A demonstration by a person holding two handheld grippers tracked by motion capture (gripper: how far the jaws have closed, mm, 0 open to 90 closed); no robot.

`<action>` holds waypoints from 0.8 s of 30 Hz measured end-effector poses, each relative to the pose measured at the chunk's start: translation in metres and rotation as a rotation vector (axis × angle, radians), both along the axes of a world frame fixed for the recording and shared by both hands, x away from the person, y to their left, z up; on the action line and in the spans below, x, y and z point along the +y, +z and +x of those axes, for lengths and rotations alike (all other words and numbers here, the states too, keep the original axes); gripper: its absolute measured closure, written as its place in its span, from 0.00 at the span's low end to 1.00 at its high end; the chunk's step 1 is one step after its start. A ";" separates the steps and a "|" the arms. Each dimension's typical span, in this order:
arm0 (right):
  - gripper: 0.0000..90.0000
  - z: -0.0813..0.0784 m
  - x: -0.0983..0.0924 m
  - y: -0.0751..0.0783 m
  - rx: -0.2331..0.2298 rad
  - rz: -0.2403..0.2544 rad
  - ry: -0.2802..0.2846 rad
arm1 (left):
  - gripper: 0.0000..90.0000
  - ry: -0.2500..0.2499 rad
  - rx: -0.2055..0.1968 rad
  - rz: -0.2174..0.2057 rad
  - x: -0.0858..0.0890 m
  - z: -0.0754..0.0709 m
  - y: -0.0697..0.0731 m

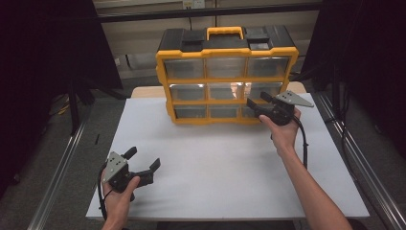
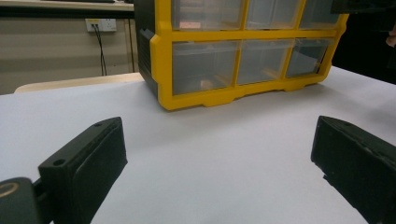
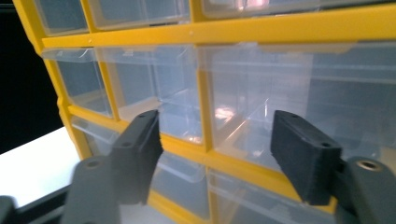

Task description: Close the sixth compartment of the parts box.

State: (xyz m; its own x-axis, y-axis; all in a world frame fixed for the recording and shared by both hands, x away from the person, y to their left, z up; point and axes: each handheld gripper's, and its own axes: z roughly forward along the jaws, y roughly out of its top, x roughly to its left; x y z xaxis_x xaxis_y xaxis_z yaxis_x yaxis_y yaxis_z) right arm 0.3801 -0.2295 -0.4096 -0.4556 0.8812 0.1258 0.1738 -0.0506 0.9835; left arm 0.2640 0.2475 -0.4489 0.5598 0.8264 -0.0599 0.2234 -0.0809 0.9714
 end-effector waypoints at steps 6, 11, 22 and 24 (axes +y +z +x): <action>0.20 -0.005 -0.002 -0.005 0.025 0.019 -0.001 | 0.04 0.005 0.002 -0.003 0.000 0.000 0.000; 0.11 -0.011 -0.003 -0.006 0.039 0.040 -0.002 | 0.04 0.009 0.004 -0.033 -0.001 0.000 -0.001; 0.03 -0.022 -0.004 -0.007 0.043 0.049 0.044 | 0.04 0.015 0.009 -0.038 -0.001 0.001 -0.001; 0.03 -0.023 -0.003 -0.007 0.044 0.039 0.041 | 0.04 0.021 0.007 -0.040 -0.001 0.001 -0.001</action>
